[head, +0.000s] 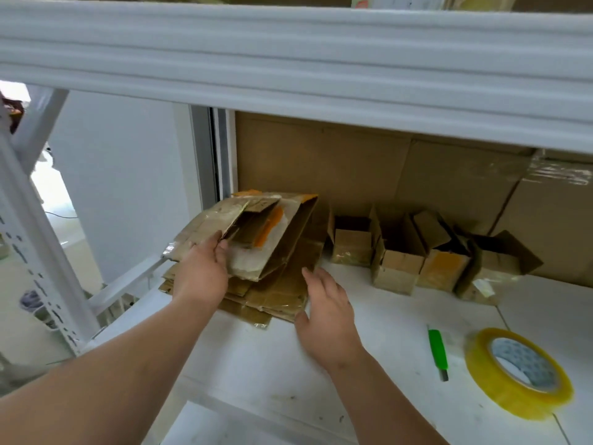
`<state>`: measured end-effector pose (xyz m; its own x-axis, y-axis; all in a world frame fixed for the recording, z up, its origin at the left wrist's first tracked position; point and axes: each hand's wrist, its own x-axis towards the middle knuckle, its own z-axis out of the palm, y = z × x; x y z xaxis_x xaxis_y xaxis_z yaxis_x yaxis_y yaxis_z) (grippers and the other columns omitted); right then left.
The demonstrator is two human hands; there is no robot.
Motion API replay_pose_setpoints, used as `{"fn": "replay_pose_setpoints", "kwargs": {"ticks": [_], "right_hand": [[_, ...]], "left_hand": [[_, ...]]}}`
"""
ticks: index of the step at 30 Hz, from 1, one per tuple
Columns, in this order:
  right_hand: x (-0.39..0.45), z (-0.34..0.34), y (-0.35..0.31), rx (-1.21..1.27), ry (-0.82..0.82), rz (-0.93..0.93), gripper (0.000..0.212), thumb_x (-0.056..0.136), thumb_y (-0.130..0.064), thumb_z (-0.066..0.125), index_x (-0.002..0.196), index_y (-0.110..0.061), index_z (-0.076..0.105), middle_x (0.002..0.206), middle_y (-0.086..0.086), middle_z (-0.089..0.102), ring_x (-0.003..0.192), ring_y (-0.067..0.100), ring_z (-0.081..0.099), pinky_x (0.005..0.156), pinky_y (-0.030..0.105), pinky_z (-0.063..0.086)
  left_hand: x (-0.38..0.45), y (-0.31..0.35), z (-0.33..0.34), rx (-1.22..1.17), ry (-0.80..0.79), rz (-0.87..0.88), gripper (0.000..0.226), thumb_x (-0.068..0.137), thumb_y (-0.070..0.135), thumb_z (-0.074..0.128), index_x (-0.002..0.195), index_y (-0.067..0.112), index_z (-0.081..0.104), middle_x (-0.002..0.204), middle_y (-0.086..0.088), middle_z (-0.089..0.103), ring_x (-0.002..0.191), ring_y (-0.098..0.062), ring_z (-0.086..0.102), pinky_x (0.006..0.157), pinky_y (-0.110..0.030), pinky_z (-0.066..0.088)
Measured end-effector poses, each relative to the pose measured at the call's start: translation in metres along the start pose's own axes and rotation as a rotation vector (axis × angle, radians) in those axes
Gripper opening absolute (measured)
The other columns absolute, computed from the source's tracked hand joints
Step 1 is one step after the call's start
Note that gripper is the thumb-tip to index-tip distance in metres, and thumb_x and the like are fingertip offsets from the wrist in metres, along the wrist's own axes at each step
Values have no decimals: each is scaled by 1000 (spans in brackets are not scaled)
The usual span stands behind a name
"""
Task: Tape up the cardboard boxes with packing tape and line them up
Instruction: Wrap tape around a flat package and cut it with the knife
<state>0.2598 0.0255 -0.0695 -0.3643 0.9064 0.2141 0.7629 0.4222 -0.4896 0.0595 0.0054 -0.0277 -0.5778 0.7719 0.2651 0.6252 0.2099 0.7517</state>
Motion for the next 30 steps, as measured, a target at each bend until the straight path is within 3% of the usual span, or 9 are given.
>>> {"fn": "replay_pose_setpoints", "kwargs": {"ticks": [3, 6, 10, 18, 22, 24, 25, 27, 30], "right_hand": [[1, -1, -11, -87, -7, -124, 82, 92, -24, 54, 155, -37, 4, 164, -9, -3, 149, 21, 5, 123, 41, 12], [3, 4, -16, -195, -90, -198, 78, 93, -29, 53, 154, -38, 7, 165, -7, -2, 151, 23, 0, 122, 45, 6], [0, 17, -11, -182, -230, -150, 60, 98, -35, 48, 154, -35, 24, 166, -8, 6, 152, 20, -2, 122, 47, -3], [2, -8, 1, 450, 211, 188, 63, 97, -24, 58, 152, -28, 28, 155, -6, 33, 143, 15, 31, 118, 35, 28], [-18, -38, 21, 822, 401, 330, 53, 103, -33, 46, 152, -31, 27, 155, -8, 34, 142, 15, 34, 114, 32, 28], [-31, -56, 36, 938, 523, 401, 47, 105, -42, 36, 151, -38, 27, 155, -10, 34, 143, 17, 34, 117, 35, 25], [-38, -66, 44, 979, 557, 442, 48, 104, -48, 33, 151, -42, 26, 156, -10, 34, 143, 19, 34, 119, 41, 23], [-53, -83, 58, 1015, 573, 485, 52, 101, -59, 31, 151, -45, 26, 156, -10, 35, 142, 22, 35, 119, 50, 24], [-79, -105, 71, 998, 507, 430, 51, 99, -61, 33, 144, -39, 44, 146, -10, 48, 136, 18, 43, 116, 48, 30]], "left_hand": [[-14, -1, 2, 21, -17, -17, 41, 106, 34, 36, 143, 23, 52, 134, -12, 60, 121, -32, 54, 92, -36, 42], [-26, 5, 1, 59, -41, 2, 41, 106, 34, 36, 143, 25, 51, 130, -11, 61, 104, -25, 55, 82, -32, 40], [-34, 6, -4, 58, -21, 73, 43, 105, 38, 34, 145, 29, 48, 137, -8, 58, 124, -28, 52, 96, -38, 42], [-50, 27, -20, -292, -34, 142, 30, 101, 32, 49, 125, 33, 67, 115, 7, 69, 109, -12, 58, 88, -23, 42], [-60, 47, -13, -431, -205, 131, 31, 101, 33, 51, 79, 44, 70, 91, -11, 67, 96, -34, 62, 93, -48, 48], [-66, 54, -4, -454, -299, 134, 27, 100, 35, 52, 83, 29, 72, 93, -15, 64, 95, -35, 61, 89, -44, 50], [-71, 58, 0, -452, -338, 133, 27, 100, 33, 52, 85, 22, 71, 92, -17, 64, 93, -33, 61, 83, -34, 51], [-82, 68, 7, -481, -384, 103, 24, 101, 27, 52, 90, 23, 73, 93, -10, 67, 91, -24, 64, 76, -22, 51], [-100, 86, 17, -510, -410, 82, 22, 100, 27, 54, 89, 30, 73, 93, -6, 69, 90, -22, 66, 79, -34, 57]]}}
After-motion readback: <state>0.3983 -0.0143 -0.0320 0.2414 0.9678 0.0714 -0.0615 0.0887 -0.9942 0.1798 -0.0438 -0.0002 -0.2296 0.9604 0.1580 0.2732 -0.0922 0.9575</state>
